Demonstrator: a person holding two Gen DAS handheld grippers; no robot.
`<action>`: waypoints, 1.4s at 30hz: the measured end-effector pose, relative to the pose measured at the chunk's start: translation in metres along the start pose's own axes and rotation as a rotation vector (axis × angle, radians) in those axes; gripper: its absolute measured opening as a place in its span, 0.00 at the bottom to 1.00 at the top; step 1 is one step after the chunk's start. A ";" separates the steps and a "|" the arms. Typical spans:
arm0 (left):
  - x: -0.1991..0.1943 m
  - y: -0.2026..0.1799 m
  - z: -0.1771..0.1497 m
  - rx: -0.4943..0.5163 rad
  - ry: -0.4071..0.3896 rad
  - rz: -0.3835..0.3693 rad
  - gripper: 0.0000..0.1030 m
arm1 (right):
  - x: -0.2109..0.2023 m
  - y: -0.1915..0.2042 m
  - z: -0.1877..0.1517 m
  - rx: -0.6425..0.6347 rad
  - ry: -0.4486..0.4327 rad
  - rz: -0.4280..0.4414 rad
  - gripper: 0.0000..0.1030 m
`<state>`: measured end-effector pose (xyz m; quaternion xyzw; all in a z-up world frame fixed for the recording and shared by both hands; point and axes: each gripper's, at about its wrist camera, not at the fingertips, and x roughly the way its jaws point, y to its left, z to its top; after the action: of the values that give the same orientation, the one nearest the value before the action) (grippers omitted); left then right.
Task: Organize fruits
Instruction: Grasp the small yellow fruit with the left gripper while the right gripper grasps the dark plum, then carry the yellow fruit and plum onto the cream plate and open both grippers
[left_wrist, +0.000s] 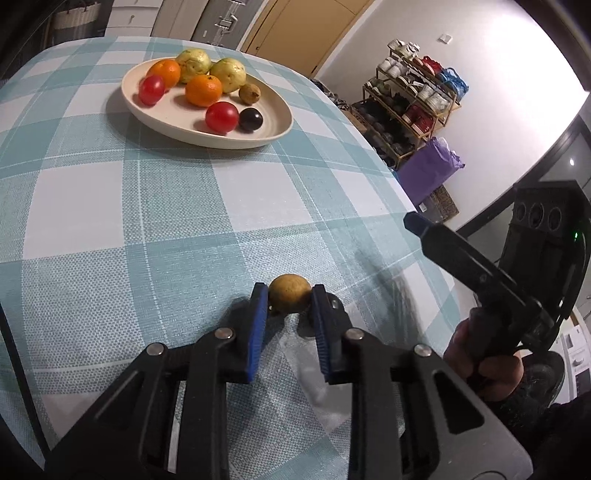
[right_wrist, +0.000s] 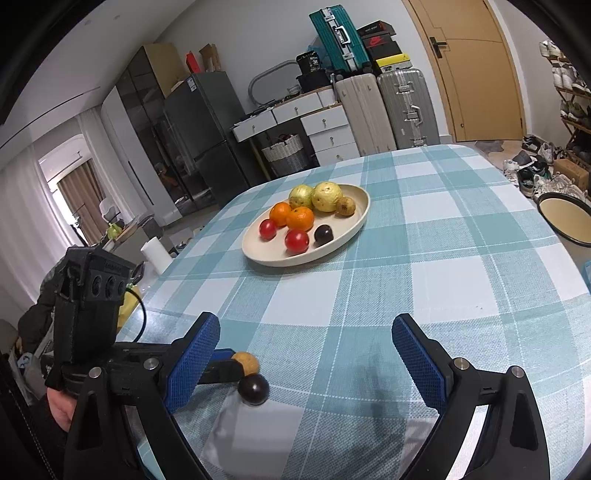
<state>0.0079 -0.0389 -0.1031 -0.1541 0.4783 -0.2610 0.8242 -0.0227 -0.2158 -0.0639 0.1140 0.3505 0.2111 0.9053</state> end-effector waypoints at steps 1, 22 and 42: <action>-0.002 0.001 0.000 -0.003 -0.006 0.002 0.20 | 0.000 0.000 0.000 -0.002 0.002 0.001 0.94; -0.058 0.028 0.017 -0.063 -0.159 0.053 0.20 | 0.031 0.031 -0.033 -0.094 0.177 0.062 0.81; -0.073 0.038 0.045 -0.073 -0.228 0.104 0.20 | 0.042 0.051 -0.038 -0.202 0.207 0.044 0.24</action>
<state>0.0281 0.0345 -0.0481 -0.1876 0.3981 -0.1814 0.8795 -0.0364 -0.1487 -0.0981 0.0078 0.4165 0.2759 0.8662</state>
